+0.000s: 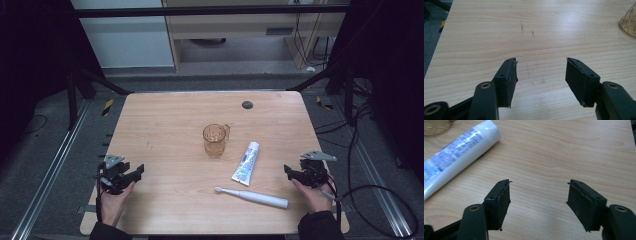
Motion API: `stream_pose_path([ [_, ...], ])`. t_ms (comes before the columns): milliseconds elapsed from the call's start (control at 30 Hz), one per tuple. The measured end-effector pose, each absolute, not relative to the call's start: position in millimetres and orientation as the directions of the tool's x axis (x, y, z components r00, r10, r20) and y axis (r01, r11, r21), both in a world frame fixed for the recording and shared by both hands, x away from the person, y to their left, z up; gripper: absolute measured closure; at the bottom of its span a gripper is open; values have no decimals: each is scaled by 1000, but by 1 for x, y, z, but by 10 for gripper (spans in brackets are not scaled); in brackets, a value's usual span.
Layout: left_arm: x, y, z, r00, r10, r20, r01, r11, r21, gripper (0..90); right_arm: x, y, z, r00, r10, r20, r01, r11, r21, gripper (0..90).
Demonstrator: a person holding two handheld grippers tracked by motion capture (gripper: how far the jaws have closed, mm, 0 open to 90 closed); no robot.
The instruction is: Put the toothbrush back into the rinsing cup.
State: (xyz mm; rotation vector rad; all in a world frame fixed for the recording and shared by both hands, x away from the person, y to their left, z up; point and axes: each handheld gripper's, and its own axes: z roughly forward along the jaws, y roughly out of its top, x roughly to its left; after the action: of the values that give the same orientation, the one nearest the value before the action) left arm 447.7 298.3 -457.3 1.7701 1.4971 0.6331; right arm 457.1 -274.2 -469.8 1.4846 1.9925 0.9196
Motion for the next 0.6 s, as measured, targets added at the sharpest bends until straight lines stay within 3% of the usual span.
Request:
stream_pose_path([
  [367,439,300,-455,222,973,-62,591,-84,803,480,431,-260,-442,-408,913,-10,581,268,769,433],
  [600,439,293,-458,260,965,-33,584,-130,801,443,429,-256,-435,-439,899,-10,566,285,773,439],
])
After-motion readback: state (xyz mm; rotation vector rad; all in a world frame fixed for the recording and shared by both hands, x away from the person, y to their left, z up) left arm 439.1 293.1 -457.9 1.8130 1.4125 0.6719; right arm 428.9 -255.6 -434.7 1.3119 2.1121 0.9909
